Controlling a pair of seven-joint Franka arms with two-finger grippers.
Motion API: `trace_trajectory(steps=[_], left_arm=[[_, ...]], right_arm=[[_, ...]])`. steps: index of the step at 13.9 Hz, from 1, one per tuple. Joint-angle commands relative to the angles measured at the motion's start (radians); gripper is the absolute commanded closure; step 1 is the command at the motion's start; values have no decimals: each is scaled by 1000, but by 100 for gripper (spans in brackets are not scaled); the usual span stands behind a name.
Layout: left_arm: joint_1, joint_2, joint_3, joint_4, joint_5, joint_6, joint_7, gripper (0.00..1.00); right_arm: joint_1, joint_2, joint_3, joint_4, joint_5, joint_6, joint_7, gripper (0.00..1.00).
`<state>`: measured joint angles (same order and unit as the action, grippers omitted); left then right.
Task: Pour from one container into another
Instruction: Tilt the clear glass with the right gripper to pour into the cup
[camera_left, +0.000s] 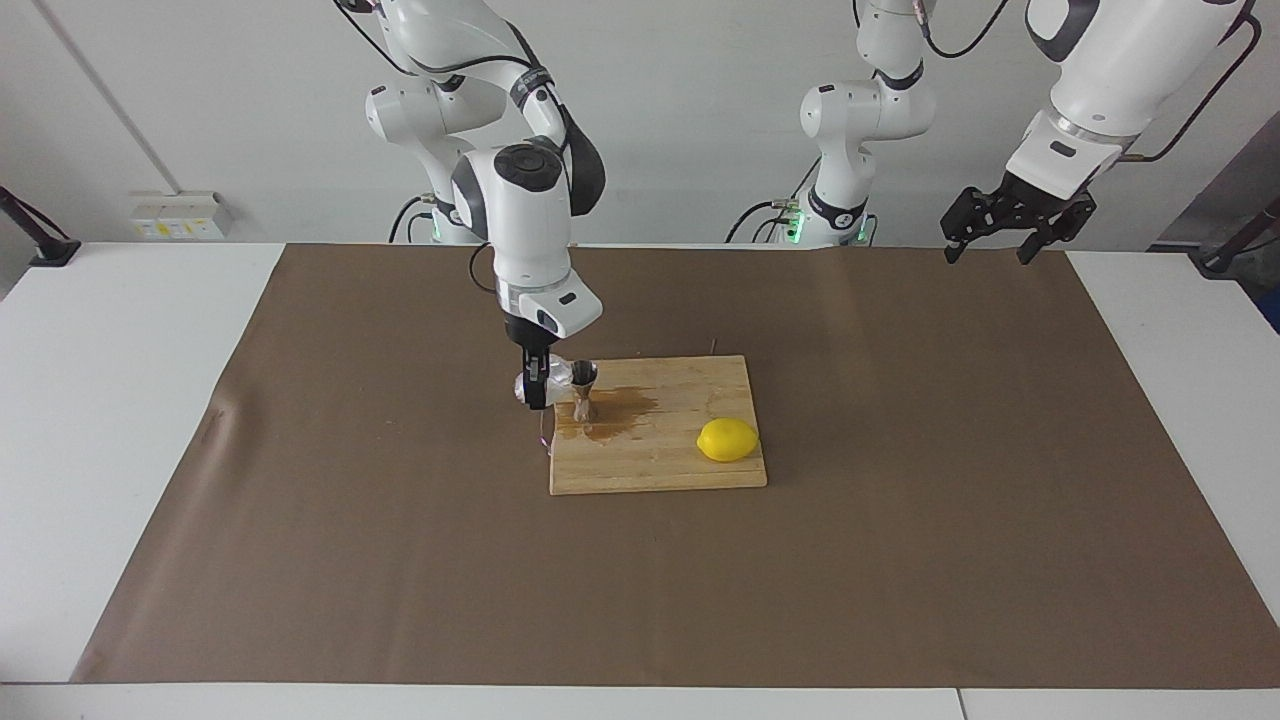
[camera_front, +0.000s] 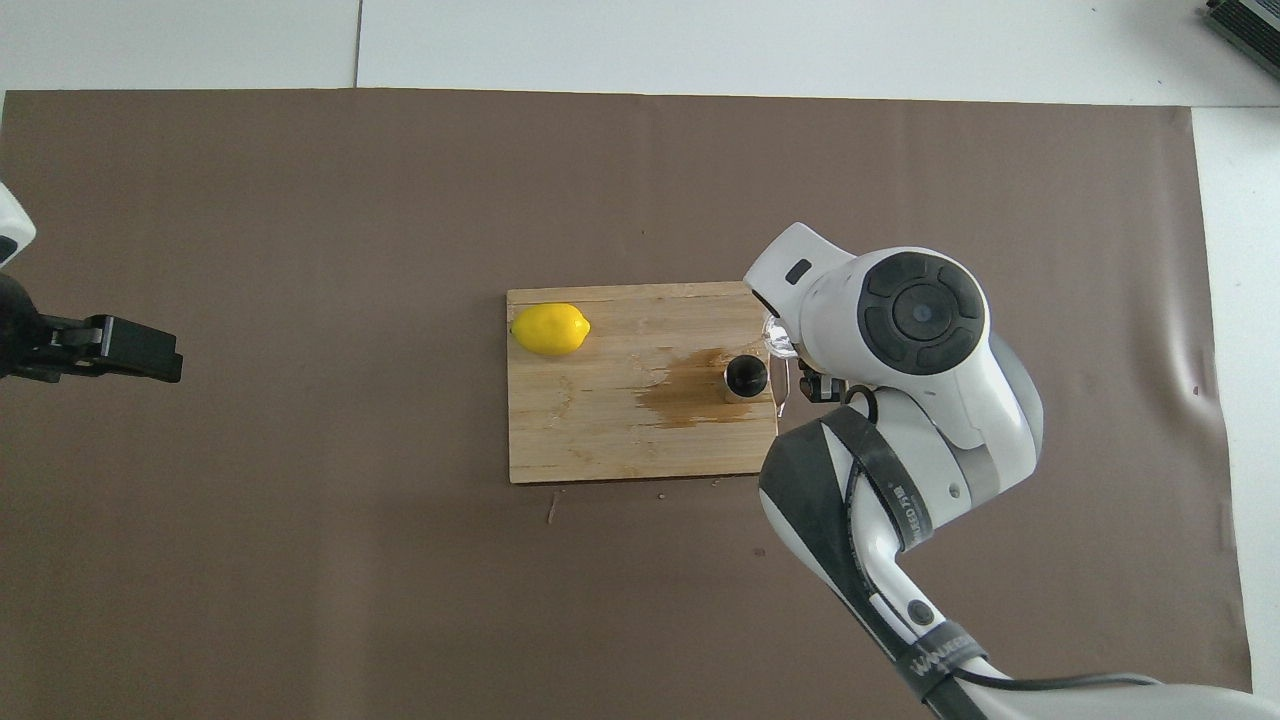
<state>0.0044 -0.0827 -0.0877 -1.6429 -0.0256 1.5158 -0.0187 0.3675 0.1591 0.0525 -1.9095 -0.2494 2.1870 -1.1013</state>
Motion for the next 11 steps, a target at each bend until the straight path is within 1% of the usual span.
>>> trace_trajectory(steps=[1,7,11], left_arm=[[2,-29,2,-28,1,-6,-10,0],[2,-29,0,-28,1,-6,-10,0],[2,-29,2,-28,1,-6,-10,0]], right_arm=[[36,-39,-2,-52,-103,8,20,100],[62,-79,0,-120,-221,8,18,100],[64,-93,0,-144,-261,8,18,100]])
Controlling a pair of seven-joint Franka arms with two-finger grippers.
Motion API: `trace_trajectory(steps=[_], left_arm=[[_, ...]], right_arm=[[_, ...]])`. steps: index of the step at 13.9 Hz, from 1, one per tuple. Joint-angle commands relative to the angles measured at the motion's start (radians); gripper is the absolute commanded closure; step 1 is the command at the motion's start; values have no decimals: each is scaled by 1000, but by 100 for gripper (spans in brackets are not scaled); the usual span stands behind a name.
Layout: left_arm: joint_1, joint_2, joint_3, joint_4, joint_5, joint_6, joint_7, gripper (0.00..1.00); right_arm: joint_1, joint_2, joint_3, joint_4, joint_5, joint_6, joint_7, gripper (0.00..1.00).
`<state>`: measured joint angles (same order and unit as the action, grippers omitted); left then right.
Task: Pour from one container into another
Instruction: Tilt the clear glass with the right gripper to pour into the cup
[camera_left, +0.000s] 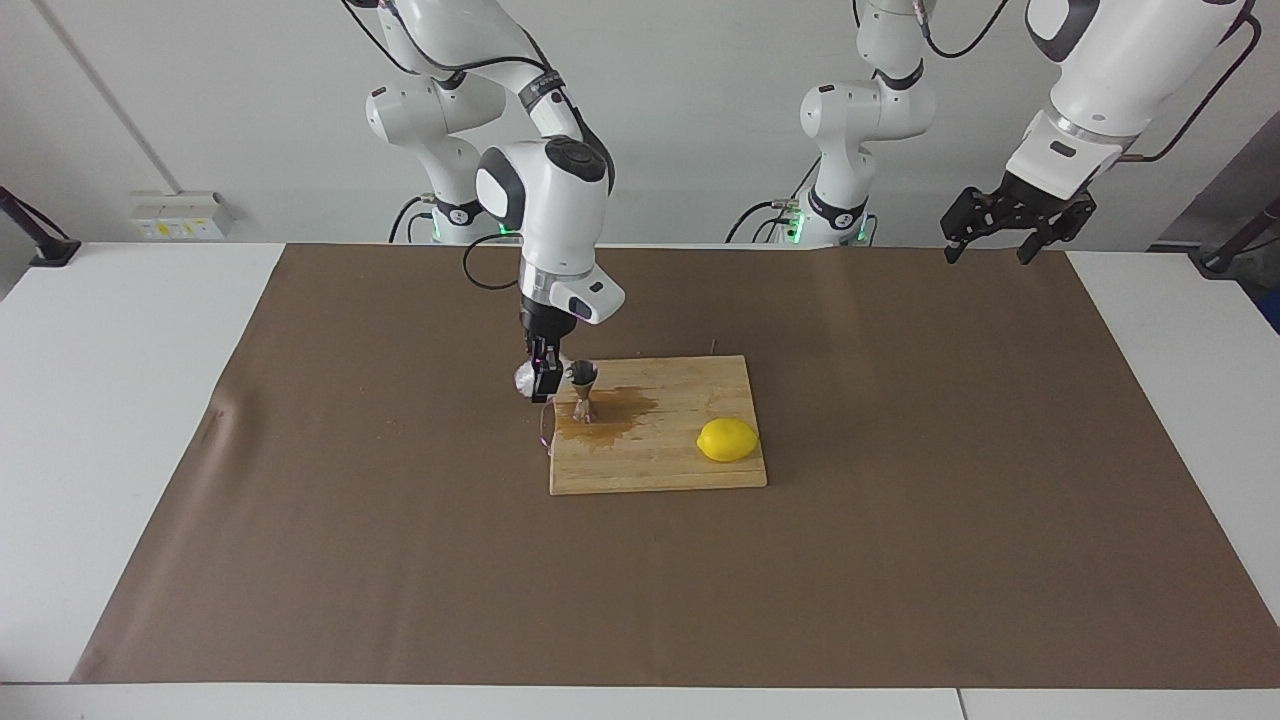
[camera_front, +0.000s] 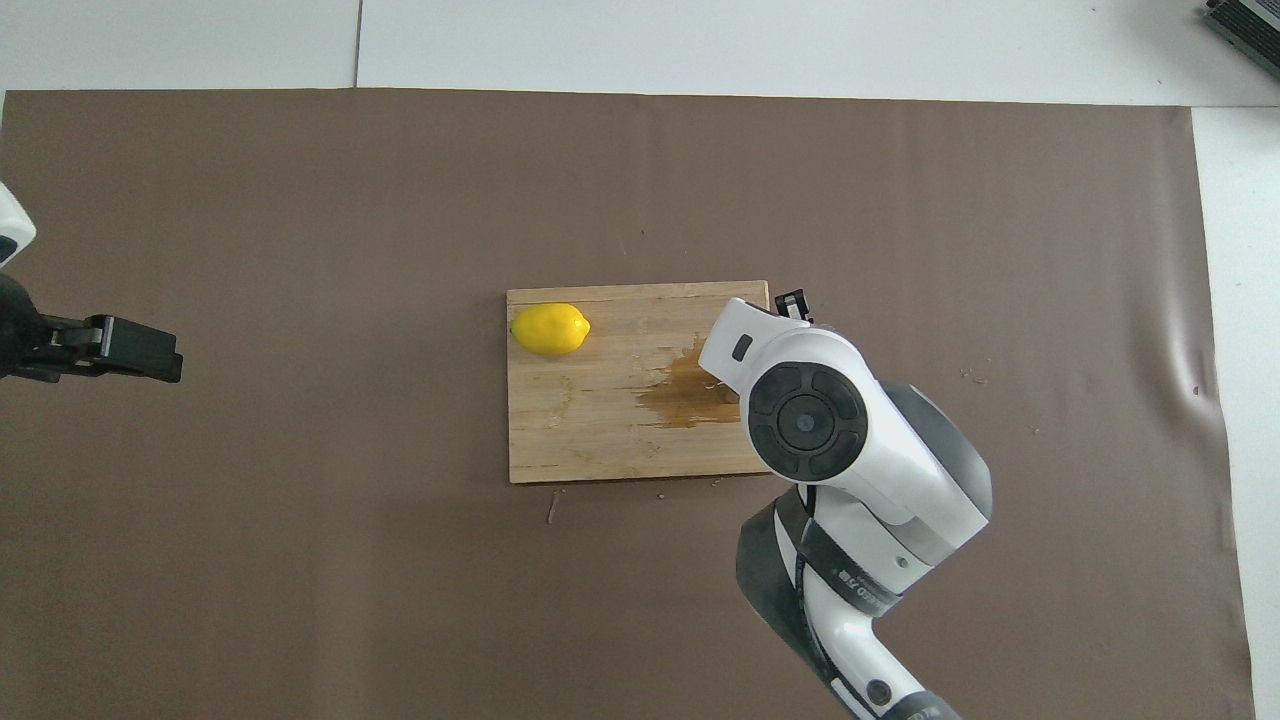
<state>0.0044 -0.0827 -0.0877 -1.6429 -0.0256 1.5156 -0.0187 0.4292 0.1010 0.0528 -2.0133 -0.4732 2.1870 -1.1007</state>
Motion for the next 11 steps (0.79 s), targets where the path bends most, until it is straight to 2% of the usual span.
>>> trace_trajectory(steps=[1,11], left_arm=[[2,-29,2,-28,1,-6,-10,0],[2,-29,2,-28,1,-6,-10,0]], right_arm=[[2,-35,1,-41,-41,8,18,100],[25,-37,5,-39,-81,27,15,100]])
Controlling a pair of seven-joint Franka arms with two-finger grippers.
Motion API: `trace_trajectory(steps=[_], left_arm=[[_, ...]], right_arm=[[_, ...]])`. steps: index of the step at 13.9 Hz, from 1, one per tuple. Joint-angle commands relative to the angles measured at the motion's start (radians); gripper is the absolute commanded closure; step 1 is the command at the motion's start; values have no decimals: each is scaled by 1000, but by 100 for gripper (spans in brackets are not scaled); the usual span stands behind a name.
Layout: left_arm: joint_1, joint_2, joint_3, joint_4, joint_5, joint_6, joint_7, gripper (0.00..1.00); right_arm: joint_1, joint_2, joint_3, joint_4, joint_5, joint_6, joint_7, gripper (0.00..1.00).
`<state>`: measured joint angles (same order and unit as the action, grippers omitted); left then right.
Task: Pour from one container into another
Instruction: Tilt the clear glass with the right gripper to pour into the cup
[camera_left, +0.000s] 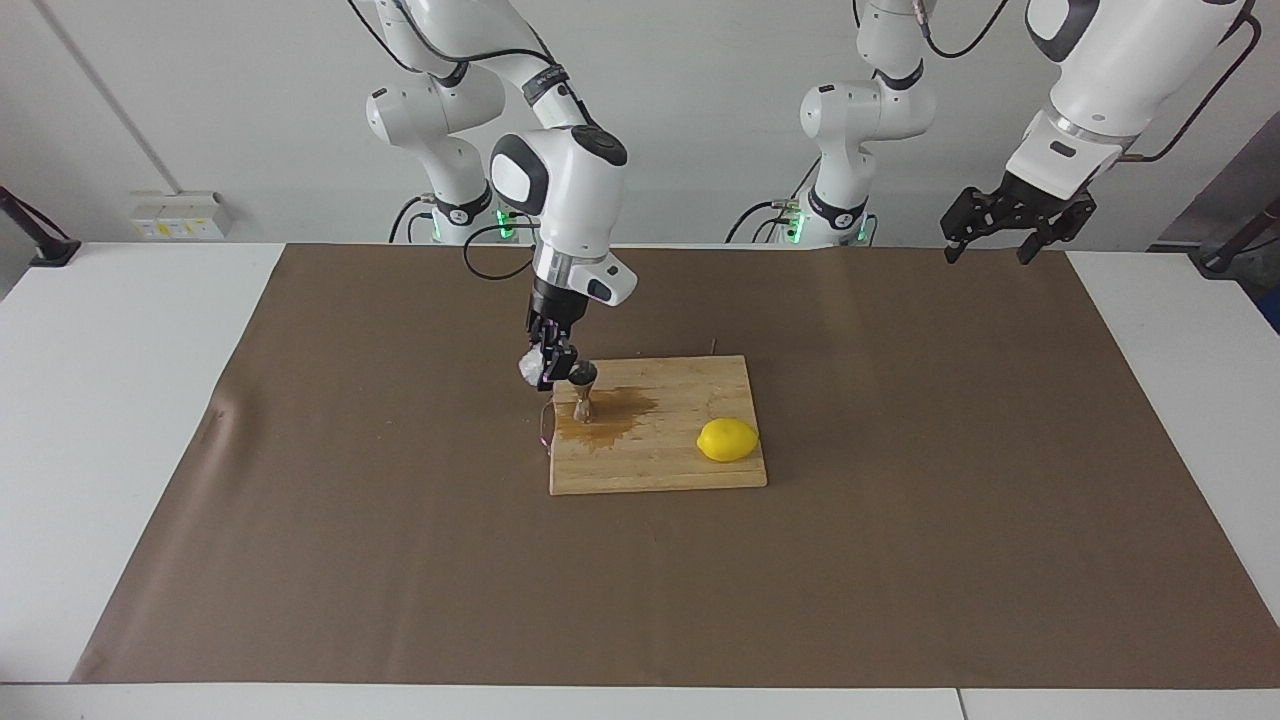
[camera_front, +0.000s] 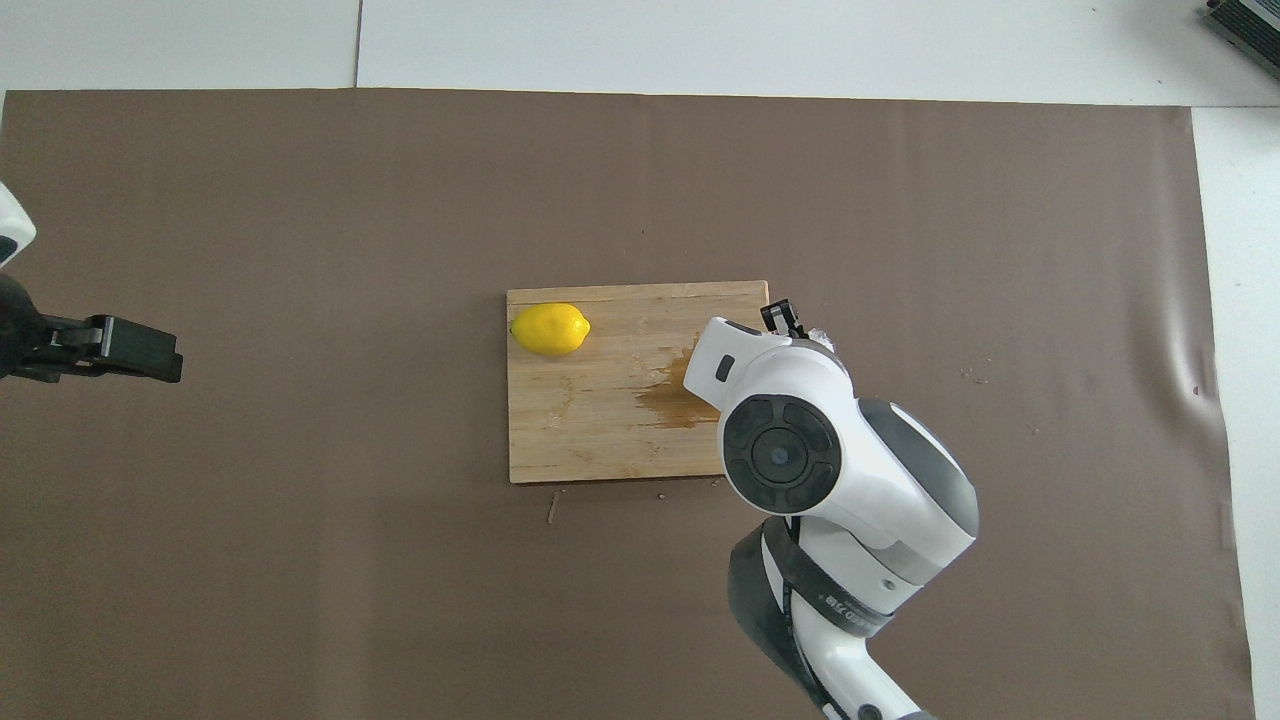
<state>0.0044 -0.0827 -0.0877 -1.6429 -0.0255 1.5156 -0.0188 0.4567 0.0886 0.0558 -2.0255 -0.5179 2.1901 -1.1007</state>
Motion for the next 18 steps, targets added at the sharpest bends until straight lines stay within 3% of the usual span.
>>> trace_trajectory(steps=[1,10,18], left_arm=[[2,-29,0,-28,1,-6,-10,0],[2,-29,2,-28,1,-6,-10,0],[2,-29,0,-28,1,-6,-10,0]], right_arm=[[-3,-24,2,-27,-51,25,15,100],[-4,-17,4,-25,-53,53,19,100],[-32,2,4,2,91,45,81,100]])
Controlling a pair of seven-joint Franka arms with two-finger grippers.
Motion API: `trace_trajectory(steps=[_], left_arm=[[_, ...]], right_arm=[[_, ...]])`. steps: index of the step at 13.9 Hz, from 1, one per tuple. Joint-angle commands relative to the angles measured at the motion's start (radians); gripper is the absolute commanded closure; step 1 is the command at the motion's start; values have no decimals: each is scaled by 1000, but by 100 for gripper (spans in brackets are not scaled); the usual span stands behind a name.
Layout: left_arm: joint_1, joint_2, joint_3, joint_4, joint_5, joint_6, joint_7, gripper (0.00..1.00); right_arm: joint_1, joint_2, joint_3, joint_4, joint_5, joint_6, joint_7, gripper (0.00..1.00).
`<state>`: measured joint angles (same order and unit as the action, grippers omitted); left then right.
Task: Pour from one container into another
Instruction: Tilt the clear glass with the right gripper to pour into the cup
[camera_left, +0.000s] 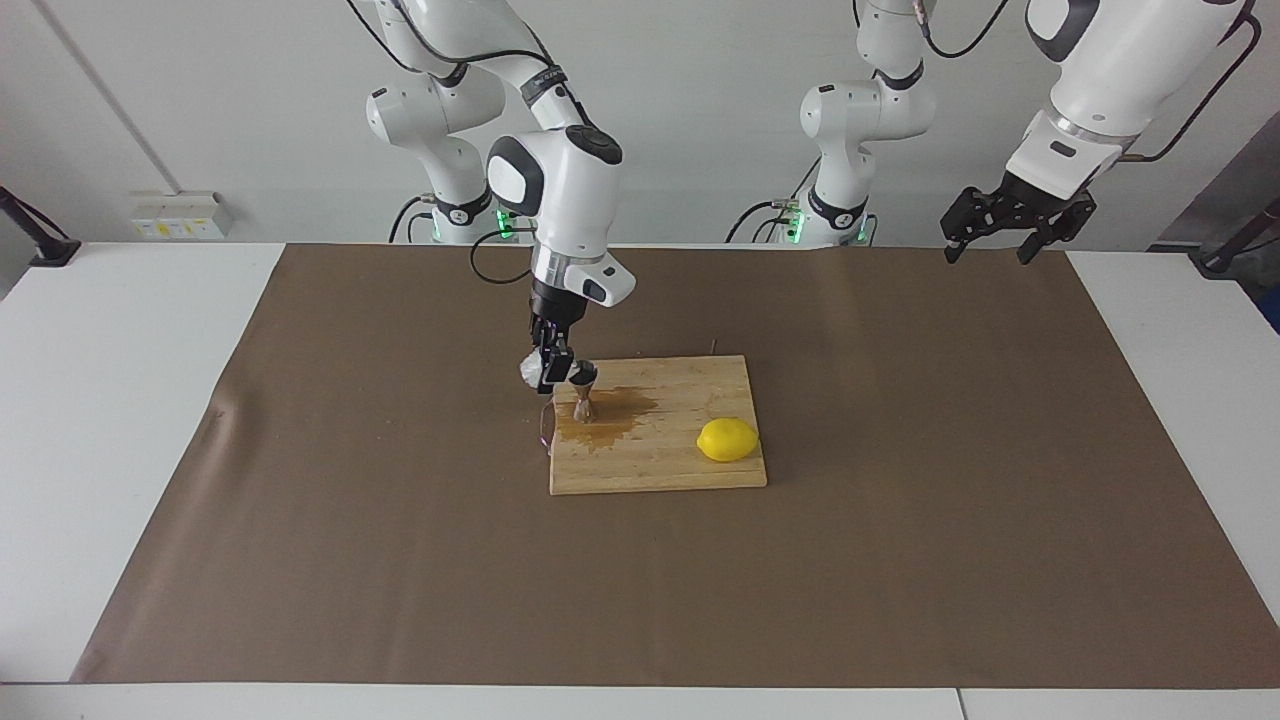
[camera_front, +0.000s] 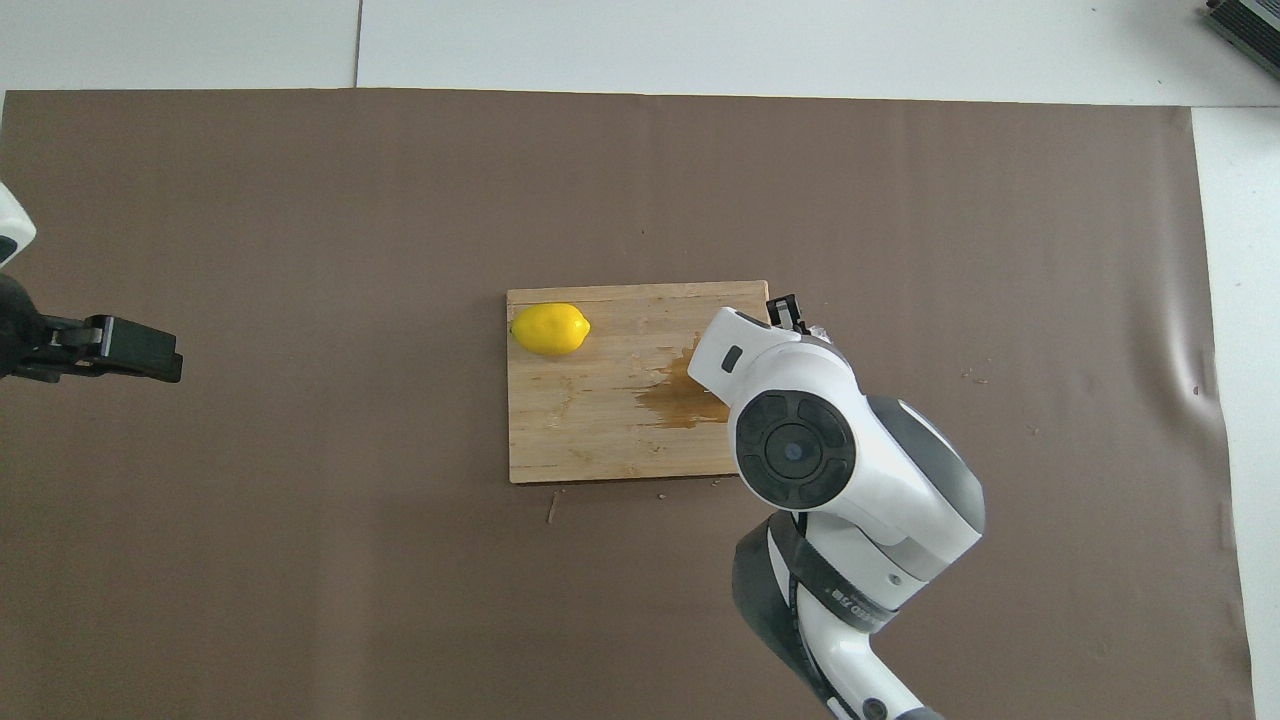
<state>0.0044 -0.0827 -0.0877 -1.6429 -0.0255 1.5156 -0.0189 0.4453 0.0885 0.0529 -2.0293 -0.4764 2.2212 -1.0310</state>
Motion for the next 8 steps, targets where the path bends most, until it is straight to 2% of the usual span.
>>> trace_trajectory(steps=[1,8], left_arm=[[2,-29,0,-28,1,-6,-10,0],[2,-29,2,-28,1,-6,-10,0]], right_arm=[[-28,4,7,14,71,11,11,100],[-88,7,7,35,182,5,-1,100]])
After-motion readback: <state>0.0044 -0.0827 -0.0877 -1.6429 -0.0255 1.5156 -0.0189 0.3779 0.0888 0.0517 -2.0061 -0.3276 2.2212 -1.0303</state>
